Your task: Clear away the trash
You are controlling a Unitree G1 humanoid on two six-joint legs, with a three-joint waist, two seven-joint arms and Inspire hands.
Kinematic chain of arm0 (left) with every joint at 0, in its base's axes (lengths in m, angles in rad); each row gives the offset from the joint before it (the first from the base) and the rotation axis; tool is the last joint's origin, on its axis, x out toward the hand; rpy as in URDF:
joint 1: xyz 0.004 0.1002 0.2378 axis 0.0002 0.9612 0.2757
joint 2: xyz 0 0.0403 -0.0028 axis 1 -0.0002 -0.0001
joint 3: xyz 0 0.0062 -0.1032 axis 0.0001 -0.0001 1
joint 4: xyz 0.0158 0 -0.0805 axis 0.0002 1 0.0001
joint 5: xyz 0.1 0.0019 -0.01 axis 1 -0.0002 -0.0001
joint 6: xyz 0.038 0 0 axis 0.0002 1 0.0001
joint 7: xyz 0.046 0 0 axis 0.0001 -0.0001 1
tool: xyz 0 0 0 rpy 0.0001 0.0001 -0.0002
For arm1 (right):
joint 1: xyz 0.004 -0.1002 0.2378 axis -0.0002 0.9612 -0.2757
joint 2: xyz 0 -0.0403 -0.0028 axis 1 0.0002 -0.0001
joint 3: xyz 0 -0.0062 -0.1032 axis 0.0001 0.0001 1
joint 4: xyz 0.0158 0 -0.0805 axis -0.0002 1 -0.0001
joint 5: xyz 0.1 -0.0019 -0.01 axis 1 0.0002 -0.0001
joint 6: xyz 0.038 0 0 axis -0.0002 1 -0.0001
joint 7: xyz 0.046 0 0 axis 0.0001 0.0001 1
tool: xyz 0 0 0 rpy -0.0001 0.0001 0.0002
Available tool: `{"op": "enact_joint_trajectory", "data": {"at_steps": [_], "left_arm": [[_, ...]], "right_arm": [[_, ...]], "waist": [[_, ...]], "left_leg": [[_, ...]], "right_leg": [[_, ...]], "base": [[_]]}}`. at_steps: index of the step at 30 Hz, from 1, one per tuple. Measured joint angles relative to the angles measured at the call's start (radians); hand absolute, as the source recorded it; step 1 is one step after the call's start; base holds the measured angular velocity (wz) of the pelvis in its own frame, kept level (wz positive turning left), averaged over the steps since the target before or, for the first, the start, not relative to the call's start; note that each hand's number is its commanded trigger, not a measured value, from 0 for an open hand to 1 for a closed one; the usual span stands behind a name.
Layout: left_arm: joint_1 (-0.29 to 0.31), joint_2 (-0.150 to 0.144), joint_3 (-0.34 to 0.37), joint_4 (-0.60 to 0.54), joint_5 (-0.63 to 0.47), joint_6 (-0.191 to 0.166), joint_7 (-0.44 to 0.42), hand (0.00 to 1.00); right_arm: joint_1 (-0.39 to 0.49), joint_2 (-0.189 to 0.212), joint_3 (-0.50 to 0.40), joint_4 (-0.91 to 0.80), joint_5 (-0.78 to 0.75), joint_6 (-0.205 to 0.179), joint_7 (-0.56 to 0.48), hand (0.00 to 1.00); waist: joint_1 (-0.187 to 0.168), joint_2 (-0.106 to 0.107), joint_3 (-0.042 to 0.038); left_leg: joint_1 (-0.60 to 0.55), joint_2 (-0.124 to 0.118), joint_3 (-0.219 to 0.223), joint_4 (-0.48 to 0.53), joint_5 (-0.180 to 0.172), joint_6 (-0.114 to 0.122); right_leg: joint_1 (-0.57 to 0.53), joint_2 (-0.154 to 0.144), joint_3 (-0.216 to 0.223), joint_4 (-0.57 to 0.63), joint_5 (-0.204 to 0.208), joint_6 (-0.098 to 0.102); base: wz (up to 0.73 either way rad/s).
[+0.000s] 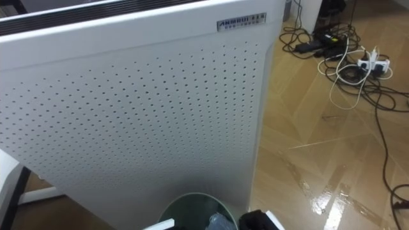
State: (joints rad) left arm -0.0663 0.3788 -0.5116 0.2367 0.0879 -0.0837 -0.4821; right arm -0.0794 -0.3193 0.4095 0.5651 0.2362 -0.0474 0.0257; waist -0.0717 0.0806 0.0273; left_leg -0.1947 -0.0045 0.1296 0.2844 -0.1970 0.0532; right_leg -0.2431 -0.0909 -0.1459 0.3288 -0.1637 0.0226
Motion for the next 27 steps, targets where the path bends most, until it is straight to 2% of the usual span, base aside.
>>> {"op": "enact_joint_trajectory", "data": {"at_steps": [5, 9, 12, 16, 17, 18, 19, 20, 27], "left_arm": [[-0.002, -0.023, 0.001, 0.022, 0.036, -0.011, 0.041, 1.00], [-0.003, -0.024, 0.001, 0.027, 0.036, -0.013, 0.074, 1.00], [-0.003, -0.030, 0.003, 0.042, 0.035, -0.030, 0.091, 1.00], [-0.003, -0.060, 0.028, 0.058, 0.036, -0.034, 0.120, 1.00], [-0.003, -0.063, 0.033, 0.058, 0.036, -0.038, 0.129, 0.97], [-0.003, -0.064, 0.037, 0.058, 0.036, -0.039, 0.129, 0.86], [-0.004, -0.066, 0.040, 0.058, 0.036, -0.041, 0.135, 0.52], [-0.005, -0.067, 0.040, 0.058, 0.036, -0.042, 0.143, 0.00], [-0.005, -0.083, 0.050, 0.058, 0.035, -0.049, 0.186, 0.00]], "right_arm": [[0.000, 0.001, -0.001, 0.000, -0.001, -0.021, 0.004, 1.00], [0.000, 0.002, 0.000, 0.000, 0.000, -0.027, 0.009, 1.00], [0.000, 0.008, 0.000, 0.000, 0.000, -0.028, 0.008, 1.00], [0.000, 0.016, -0.001, 0.002, -0.001, -0.028, 0.007, 1.00], [0.000, 0.017, -0.001, 0.003, -0.001, -0.028, 0.007, 1.00], [0.000, 0.018, -0.001, 0.003, -0.001, -0.028, 0.007, 1.00], [0.000, 0.021, -0.001, 0.004, -0.001, -0.028, 0.007, 1.00], [0.000, 0.022, -0.001, 0.004, -0.001, -0.028, 0.008, 1.00], [0.000, 0.023, -0.001, 0.011, -0.002, -0.028, 0.009, 1.00]], "waist": [[-0.001, 0.000, 0.0001], [0.000, 0.000, 0.0001], [0.000, 0.000, 0.0001], [0.005, 0.000, 0.0003], [0.006, 0.000, 0.0003], [0.006, 0.000, 0.0003], [0.008, 0.000, 0.0003], [0.010, 0.000, 0.0003], [0.022, -0.001, 0.0003]], "left_leg": [[-0.002, 0.003, 0.005, 0.003, 0.000, 0.000], [-0.003, 0.005, 0.006, 0.003, 0.001, -0.001], [-0.004, 0.007, 0.006, 0.004, 0.001, -0.002], [-0.006, 0.006, 0.008, 0.004, 0.001, -0.002], [-0.006, 0.006, 0.008, 0.004, 0.001, -0.002], [-0.006, 0.007, 0.008, 0.004, 0.001, -0.002], [-0.006, 0.007, 0.008, 0.004, 0.001, -0.002], [-0.006, 0.007, 0.008, 0.004, 0.001, -0.002], [-0.007, 0.007, 0.008, 0.006, 0.001, -0.002]], "right_leg": [[0.000, 0.000, -0.003, 0.001, 0.001, -0.002], [0.000, 0.002, -0.004, 0.001, 0.002, -0.004], [0.000, 0.004, -0.005, 0.001, 0.003, -0.004], [-0.003, 0.004, -0.002, 0.001, 0.003, -0.004], [-0.003, 0.004, -0.003, 0.001, 0.002, -0.004], [-0.003, 0.004, -0.003, 0.001, 0.002, -0.004], [-0.003, 0.004, -0.003, 0.001, 0.002, -0.004], [-0.003, 0.004, -0.003, 0.001, 0.002, -0.004], [-0.002, 0.003, -0.007, 0.001, 0.002, -0.004]], "base": [[0.00], [0.00], [0.00], [0.00], [0.00], [0.00], [0.00], [0.00], [0.01]]}}
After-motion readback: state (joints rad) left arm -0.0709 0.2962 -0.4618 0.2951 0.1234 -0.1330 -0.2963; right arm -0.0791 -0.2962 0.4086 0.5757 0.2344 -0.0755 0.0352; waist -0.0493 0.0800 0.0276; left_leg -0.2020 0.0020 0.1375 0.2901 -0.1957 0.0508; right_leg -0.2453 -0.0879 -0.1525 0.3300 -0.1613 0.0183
